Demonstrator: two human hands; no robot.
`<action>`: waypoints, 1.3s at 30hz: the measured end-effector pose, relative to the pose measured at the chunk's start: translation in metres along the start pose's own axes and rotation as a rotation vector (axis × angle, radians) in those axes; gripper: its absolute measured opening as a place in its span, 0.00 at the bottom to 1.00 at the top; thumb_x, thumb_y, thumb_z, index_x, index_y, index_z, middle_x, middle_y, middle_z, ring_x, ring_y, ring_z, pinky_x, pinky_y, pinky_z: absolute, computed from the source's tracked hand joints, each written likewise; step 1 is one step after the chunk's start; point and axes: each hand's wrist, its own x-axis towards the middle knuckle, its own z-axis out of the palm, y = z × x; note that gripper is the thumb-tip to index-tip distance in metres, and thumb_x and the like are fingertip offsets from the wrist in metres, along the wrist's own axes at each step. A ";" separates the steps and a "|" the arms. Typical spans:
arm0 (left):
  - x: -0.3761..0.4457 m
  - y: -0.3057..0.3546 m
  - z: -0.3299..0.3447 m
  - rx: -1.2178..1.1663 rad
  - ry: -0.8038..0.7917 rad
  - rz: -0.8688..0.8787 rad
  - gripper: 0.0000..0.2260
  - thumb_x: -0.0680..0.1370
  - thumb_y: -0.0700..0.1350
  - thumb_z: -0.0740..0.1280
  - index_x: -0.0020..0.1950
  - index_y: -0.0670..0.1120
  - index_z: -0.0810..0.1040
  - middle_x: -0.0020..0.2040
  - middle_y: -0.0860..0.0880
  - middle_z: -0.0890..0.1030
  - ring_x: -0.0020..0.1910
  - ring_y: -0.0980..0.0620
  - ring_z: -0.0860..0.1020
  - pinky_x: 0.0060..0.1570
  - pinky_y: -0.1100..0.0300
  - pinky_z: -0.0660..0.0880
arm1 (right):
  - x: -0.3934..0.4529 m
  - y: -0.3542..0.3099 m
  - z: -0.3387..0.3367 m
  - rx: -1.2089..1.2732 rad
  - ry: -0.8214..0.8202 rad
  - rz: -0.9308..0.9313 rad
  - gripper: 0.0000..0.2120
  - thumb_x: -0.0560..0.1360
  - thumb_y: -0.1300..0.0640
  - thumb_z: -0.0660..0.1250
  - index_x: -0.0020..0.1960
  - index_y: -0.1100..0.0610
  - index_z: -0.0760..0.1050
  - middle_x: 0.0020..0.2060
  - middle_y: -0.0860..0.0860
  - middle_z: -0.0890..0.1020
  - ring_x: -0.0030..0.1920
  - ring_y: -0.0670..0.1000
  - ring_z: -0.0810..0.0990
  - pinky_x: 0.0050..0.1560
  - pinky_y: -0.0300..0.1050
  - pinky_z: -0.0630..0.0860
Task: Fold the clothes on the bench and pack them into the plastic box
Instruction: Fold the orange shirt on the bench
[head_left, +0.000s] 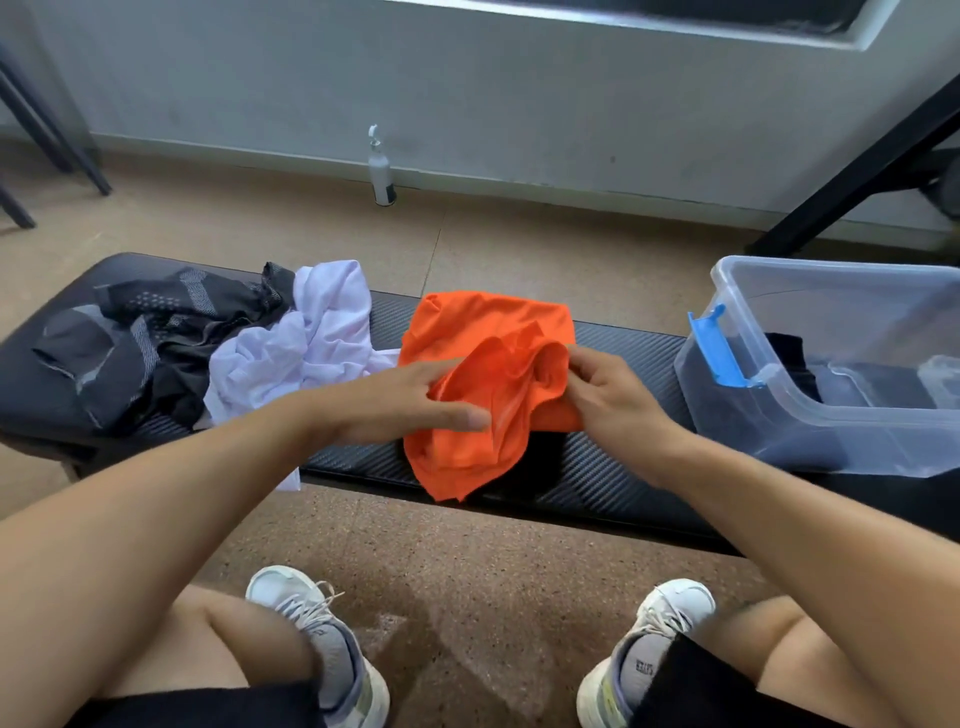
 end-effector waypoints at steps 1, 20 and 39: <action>-0.001 -0.002 0.000 0.000 0.000 -0.011 0.27 0.63 0.67 0.72 0.60 0.69 0.73 0.56 0.78 0.75 0.58 0.76 0.72 0.56 0.77 0.68 | 0.004 -0.005 -0.001 0.070 0.015 0.085 0.10 0.83 0.56 0.64 0.51 0.56 0.83 0.49 0.54 0.87 0.53 0.56 0.86 0.60 0.57 0.80; 0.036 -0.030 -0.007 -0.376 0.298 -0.159 0.21 0.73 0.41 0.74 0.63 0.56 0.74 0.55 0.50 0.83 0.52 0.52 0.82 0.44 0.60 0.77 | 0.056 -0.010 -0.016 -0.231 -0.015 0.340 0.12 0.70 0.48 0.77 0.50 0.51 0.84 0.45 0.48 0.87 0.47 0.50 0.86 0.54 0.53 0.83; 0.036 0.011 0.027 0.217 0.565 -0.002 0.27 0.67 0.48 0.70 0.65 0.53 0.69 0.51 0.50 0.79 0.51 0.46 0.77 0.49 0.54 0.72 | 0.038 -0.036 -0.010 -0.134 0.134 -0.125 0.07 0.71 0.61 0.68 0.47 0.52 0.78 0.40 0.49 0.84 0.41 0.48 0.82 0.47 0.52 0.79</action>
